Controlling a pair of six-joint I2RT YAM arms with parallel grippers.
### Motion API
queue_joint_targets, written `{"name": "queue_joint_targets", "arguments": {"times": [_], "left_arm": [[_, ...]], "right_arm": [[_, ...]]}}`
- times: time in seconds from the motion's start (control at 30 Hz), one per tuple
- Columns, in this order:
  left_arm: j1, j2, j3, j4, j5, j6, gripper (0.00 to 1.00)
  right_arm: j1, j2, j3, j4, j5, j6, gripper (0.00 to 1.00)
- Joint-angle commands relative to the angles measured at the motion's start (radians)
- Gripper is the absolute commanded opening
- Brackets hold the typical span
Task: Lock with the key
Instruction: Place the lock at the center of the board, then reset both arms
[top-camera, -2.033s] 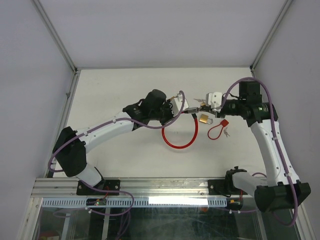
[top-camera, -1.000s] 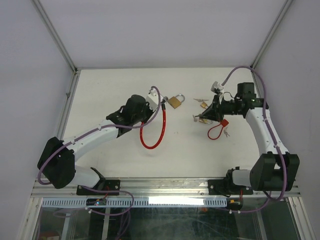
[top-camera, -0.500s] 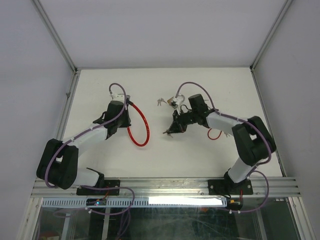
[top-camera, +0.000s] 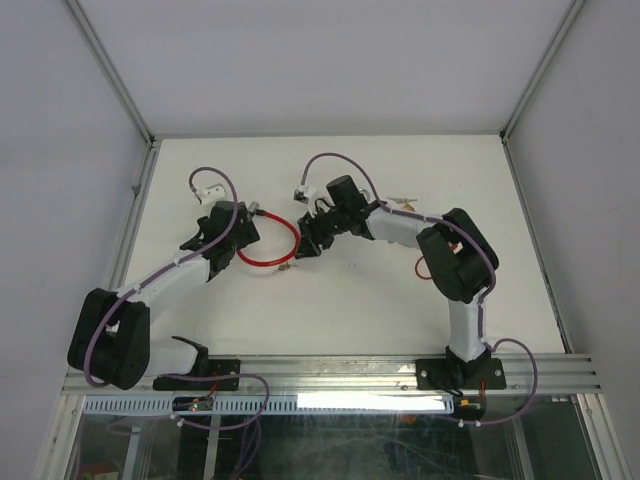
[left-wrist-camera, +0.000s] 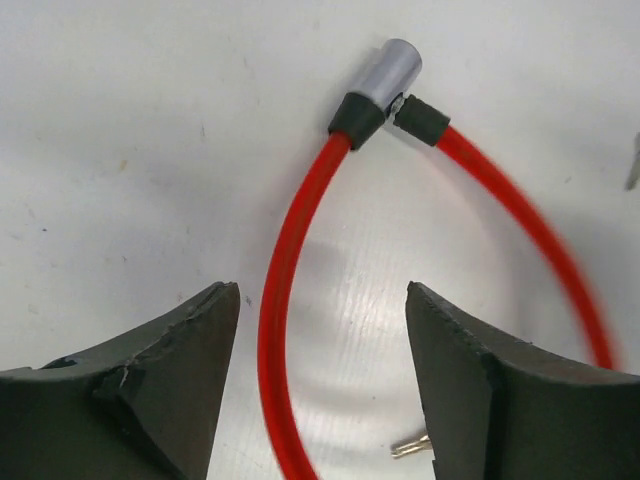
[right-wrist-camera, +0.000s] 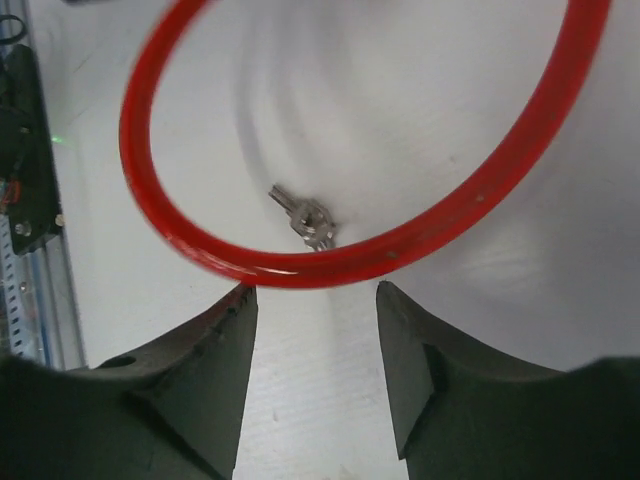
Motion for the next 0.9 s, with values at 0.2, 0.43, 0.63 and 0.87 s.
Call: {"name": "queue_joint_targets", "arguments": {"times": [0.2, 0.43, 0.63, 0.87], "left_arm": [[0.004, -0.428, -0.082, 0.121, 0.095, -0.030, 0.76], [0.005, -0.631, -0.103, 0.245, 0.379, 0.039, 0.99], [0.004, -0.640, 0.033, 0.204, 0.550, 0.059, 0.99], [0.003, -0.592, 0.256, 0.147, 0.702, 0.084, 0.99]], "right_arm": [[-0.118, -0.318, 0.037, -0.294, 0.114, -0.340, 0.56], [-0.123, -0.658, -0.062, -0.314, 0.334, -0.550, 0.65], [-0.267, -0.850, -0.052, -0.416, 0.219, -0.555, 0.99], [-0.301, -0.963, 0.092, -0.485, 0.404, -0.318, 1.00]]}}
